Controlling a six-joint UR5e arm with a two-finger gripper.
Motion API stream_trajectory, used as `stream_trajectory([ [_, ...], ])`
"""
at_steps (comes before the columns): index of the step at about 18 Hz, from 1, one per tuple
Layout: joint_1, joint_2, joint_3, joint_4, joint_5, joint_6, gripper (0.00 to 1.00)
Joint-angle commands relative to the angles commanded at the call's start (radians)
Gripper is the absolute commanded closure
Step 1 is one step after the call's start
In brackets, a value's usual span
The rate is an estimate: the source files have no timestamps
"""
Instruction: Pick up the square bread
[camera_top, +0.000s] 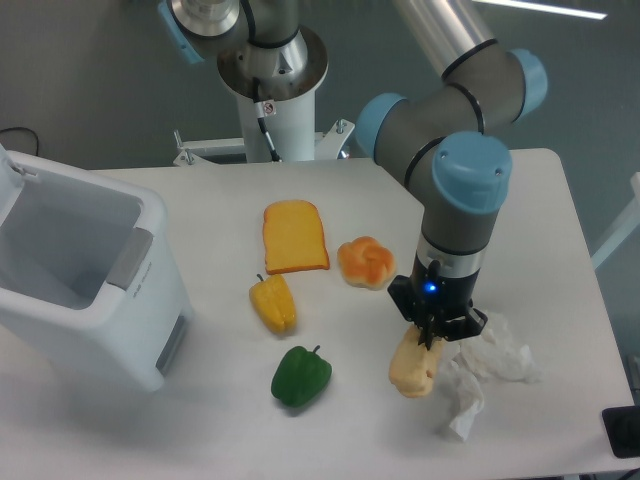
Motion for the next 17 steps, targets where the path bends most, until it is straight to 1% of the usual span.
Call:
stream_trajectory([
  [4, 0.006, -0.005, 0.031, 0.0, -0.008, -0.002, 1.0],
  [9, 0.011, 0.003, 0.034, -0.002, -0.005, 0.012, 1.0],
  [11, 0.011, 0.009, 0.035, -0.003, -0.002, 0.056, 0.99],
  [13, 0.015, 0.014, 0.037, -0.032, 0.0, 0.092, 0.99],
  [17, 0.018, 0.025, 0.035, -0.054, 0.026, 0.097, 0.98],
])
